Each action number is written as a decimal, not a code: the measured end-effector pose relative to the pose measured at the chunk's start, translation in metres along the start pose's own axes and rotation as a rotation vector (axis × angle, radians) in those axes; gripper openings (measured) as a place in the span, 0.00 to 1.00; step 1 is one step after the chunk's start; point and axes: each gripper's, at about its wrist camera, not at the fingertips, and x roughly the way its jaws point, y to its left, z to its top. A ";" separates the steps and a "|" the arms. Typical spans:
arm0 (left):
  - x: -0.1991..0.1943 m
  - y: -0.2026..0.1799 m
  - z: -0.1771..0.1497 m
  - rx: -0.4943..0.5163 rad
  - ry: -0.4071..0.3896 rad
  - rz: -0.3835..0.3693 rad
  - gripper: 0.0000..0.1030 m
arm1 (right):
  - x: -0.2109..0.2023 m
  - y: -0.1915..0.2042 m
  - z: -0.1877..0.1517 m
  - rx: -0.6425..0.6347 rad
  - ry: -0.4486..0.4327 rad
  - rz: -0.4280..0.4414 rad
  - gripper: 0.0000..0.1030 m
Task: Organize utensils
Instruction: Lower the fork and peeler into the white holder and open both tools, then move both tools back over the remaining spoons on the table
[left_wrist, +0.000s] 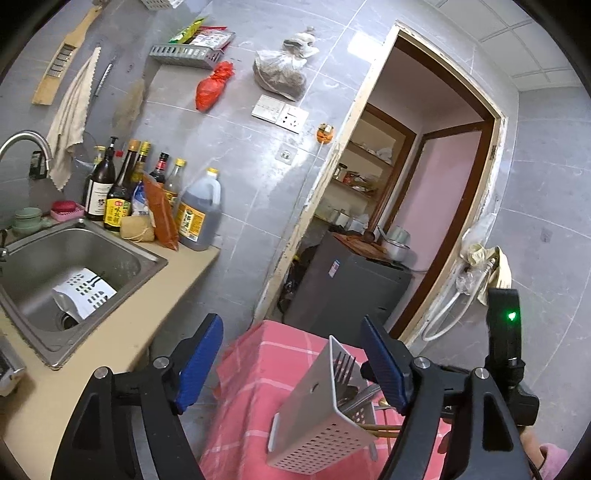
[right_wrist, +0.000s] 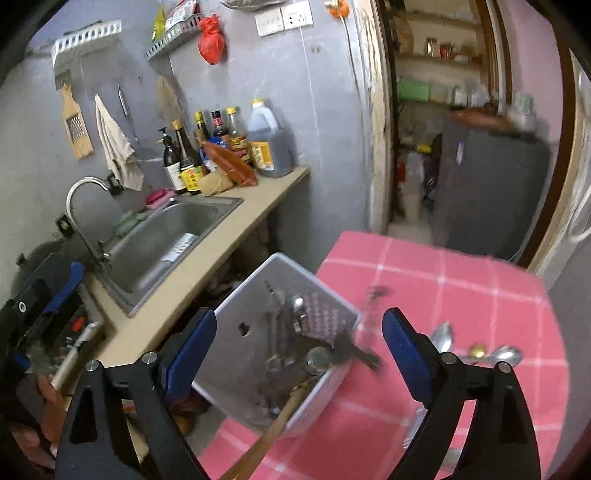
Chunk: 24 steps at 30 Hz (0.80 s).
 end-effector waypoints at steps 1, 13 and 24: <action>-0.001 0.001 0.000 0.000 -0.001 0.002 0.73 | 0.001 -0.002 -0.002 0.013 -0.001 0.017 0.86; -0.007 -0.008 -0.006 0.037 0.024 0.017 0.75 | -0.046 -0.020 -0.028 0.086 -0.171 -0.021 0.87; -0.002 -0.080 -0.017 0.207 0.008 0.029 0.90 | -0.143 -0.078 -0.054 0.118 -0.454 -0.231 0.97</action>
